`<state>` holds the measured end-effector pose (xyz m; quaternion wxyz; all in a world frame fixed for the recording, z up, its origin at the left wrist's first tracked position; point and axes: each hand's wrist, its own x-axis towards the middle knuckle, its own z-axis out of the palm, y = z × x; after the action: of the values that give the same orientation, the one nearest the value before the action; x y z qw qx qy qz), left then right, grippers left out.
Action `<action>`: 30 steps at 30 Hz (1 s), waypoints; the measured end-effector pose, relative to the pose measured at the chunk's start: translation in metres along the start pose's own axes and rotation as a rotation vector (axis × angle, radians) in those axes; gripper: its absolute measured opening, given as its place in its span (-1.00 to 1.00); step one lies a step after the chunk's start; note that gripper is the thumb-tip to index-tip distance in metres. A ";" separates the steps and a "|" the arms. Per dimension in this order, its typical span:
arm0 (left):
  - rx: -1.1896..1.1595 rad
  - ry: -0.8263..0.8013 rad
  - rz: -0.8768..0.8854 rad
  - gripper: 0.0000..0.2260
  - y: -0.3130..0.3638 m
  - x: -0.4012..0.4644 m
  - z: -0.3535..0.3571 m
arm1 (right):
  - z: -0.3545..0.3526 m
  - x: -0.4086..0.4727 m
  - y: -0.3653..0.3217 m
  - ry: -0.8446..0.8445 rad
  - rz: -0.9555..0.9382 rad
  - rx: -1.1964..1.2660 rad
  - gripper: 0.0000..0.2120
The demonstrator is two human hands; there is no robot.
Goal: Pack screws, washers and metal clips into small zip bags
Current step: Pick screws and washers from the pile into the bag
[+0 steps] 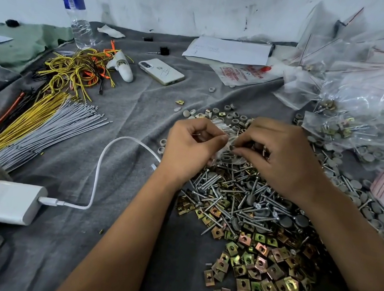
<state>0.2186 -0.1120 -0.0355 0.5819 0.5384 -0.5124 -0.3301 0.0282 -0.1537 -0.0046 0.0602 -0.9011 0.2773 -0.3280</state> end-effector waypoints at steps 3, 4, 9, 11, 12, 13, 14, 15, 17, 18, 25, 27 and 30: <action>-0.018 0.022 0.004 -0.90 0.000 0.001 0.000 | -0.001 0.000 -0.001 0.047 -0.003 0.023 -0.87; -0.018 0.028 0.004 -0.90 0.000 0.001 0.000 | -0.002 0.000 -0.001 0.073 0.000 0.041 -0.87; -0.008 0.056 -0.005 -0.85 0.002 0.000 0.000 | -0.002 -0.001 -0.005 0.114 -0.011 0.101 -0.90; 0.001 0.102 -0.020 -0.87 0.002 0.001 -0.001 | 0.000 -0.001 -0.007 0.048 -0.047 0.125 -0.90; 0.004 0.127 -0.030 -0.88 0.002 0.001 -0.002 | 0.001 -0.001 -0.007 -0.011 -0.066 0.140 -0.91; 0.006 0.153 -0.041 -0.87 0.002 0.001 -0.002 | 0.002 -0.001 -0.008 -0.085 -0.077 0.159 -0.91; 0.006 0.175 -0.051 -0.86 0.002 0.002 -0.003 | 0.004 -0.001 -0.008 -0.163 -0.078 0.180 -0.91; 0.004 0.190 -0.057 -0.84 0.002 0.002 -0.003 | 0.005 -0.002 -0.008 -0.236 -0.069 0.201 -0.90; -0.008 0.198 -0.064 -0.83 0.002 0.002 -0.003 | 0.005 -0.002 -0.007 -0.346 -0.040 0.229 -0.81; -0.011 0.199 -0.065 -0.83 0.002 0.002 -0.003 | 0.005 -0.003 -0.007 -0.379 -0.030 0.235 -0.77; 0.018 0.203 -0.080 -0.83 0.003 0.002 -0.002 | -0.001 -0.003 -0.012 -0.558 0.009 0.304 -0.78; 0.029 0.202 -0.078 -0.83 0.004 0.002 -0.001 | -0.003 -0.002 -0.013 -0.576 0.009 0.281 -0.79; 0.034 0.208 -0.071 -0.84 0.005 0.001 -0.001 | -0.004 -0.001 -0.014 -0.571 0.012 0.228 -0.81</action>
<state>0.2191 -0.1118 -0.0304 0.6107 0.5974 -0.4353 -0.2839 0.0315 -0.1409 0.0025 0.2385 -0.9426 0.2158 -0.0900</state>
